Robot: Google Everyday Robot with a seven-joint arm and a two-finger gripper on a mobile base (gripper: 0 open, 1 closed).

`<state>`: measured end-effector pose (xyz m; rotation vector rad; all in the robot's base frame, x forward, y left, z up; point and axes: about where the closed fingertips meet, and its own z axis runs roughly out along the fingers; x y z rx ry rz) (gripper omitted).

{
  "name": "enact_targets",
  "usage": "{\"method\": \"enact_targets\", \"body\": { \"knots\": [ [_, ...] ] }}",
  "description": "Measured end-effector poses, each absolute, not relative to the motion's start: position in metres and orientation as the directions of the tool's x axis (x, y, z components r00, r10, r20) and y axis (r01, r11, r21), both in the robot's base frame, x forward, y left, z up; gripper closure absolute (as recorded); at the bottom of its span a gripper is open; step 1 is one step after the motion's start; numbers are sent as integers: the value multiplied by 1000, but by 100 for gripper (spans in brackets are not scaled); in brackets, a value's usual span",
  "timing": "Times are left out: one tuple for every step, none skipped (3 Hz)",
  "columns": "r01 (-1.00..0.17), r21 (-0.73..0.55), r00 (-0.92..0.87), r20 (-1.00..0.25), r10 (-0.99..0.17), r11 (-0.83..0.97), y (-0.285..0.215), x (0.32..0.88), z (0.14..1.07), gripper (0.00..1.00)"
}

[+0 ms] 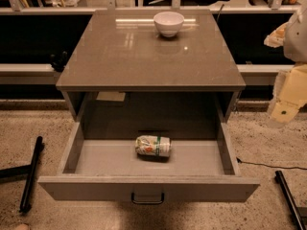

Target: Pick 7up can from top drawer and place on counter

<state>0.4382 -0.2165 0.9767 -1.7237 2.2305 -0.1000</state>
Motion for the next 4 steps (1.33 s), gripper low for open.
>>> {"method": "enact_targets", "body": {
  "knots": [
    [-931,-247,-221,-207,-953,270,-217,438,977,0],
    [-947,-215,-180,-263,-948,239,-194,450,956,0],
    [-977,-151,-86,-362,-928,149,-141,468,906,0],
    [-992,-94,-29,-468,-883,82,-90,476,857,0]
  ]
}}
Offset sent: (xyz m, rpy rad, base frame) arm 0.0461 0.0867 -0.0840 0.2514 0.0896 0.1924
